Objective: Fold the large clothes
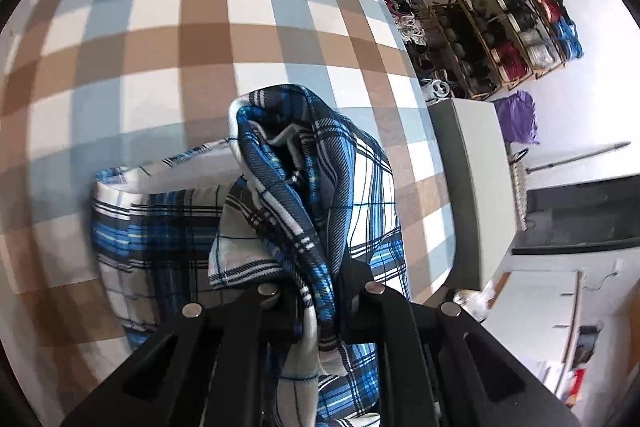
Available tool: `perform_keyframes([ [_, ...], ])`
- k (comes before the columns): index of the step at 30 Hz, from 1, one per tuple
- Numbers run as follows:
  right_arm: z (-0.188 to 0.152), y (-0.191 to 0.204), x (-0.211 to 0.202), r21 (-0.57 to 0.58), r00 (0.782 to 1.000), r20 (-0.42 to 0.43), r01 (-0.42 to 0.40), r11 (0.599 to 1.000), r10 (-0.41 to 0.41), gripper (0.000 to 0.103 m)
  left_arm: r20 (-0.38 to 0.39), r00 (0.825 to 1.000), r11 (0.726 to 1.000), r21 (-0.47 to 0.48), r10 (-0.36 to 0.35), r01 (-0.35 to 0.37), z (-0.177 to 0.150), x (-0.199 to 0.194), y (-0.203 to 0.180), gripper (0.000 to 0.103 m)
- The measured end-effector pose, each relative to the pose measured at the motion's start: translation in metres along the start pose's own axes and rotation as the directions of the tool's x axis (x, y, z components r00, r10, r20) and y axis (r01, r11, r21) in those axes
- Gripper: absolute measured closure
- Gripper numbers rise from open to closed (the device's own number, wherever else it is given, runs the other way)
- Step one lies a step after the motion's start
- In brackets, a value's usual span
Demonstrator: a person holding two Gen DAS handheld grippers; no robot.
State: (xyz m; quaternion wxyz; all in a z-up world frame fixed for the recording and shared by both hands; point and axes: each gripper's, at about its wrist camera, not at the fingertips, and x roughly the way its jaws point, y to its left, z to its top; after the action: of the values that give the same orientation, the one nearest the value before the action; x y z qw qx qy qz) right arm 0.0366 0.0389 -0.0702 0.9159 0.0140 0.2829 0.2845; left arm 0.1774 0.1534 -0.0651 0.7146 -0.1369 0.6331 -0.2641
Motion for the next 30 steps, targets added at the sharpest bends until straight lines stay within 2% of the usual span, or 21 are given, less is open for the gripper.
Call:
perform_keyframes([
  [4, 0.007, 0.029, 0.004, -0.07, 1.0, 0.0, -0.012, 0.997, 0.012, 0.099, 0.017, 1.0, 1.0, 0.002, 0.002, -0.002, -0.011, -0.016, 0.016, 0.097],
  [9, 0.013, 0.068, 0.022, -0.16, 0.999, -0.024, -0.035, 0.986, 0.032, 0.099, 0.019, 0.999, 0.999, -0.023, 0.044, -0.043, -0.015, -0.026, 0.028, 0.097],
  [13, 0.006, 0.073, 0.038, -0.121, 0.992, -0.055, -0.116, 0.986, 0.11, 0.1, 0.008, 0.998, 0.996, -0.064, 0.067, -0.067, -0.022, -0.028, 0.044, 0.097],
  [16, -0.006, 0.057, 0.04, -0.016, 0.983, -0.068, -0.173, 0.985, 0.172, 0.1, 0.003, 0.999, 0.995, -0.084, 0.051, -0.05, -0.023, -0.026, 0.047, 0.097],
  [19, -0.011, 0.031, 0.028, 0.078, 0.976, -0.036, -0.213, 0.974, 0.217, 0.1, -0.001, 0.999, 0.997, -0.06, 0.039, -0.039, -0.022, -0.023, 0.032, 0.097],
  [23, -0.015, 0.001, -0.009, 0.107, 0.975, 0.039, -0.22, 0.969, 0.217, 0.101, -0.02, 0.999, 0.999, -0.002, 0.041, -0.041, -0.011, -0.011, -0.008, 0.097],
  [28, -0.021, -0.051, -0.056, 0.241, 0.963, 0.152, -0.255, 0.936, 0.223, 0.101, -0.037, 0.998, 0.998, 0.052, 0.044, -0.042, 0.009, 0.014, -0.075, 0.097],
  [30, -0.025, -0.08, -0.078, 0.301, 0.958, 0.206, -0.256, 0.919, 0.199, 0.101, -0.049, 0.997, 0.997, 0.066, 0.052, -0.049, 0.018, 0.029, -0.097, 0.097],
])
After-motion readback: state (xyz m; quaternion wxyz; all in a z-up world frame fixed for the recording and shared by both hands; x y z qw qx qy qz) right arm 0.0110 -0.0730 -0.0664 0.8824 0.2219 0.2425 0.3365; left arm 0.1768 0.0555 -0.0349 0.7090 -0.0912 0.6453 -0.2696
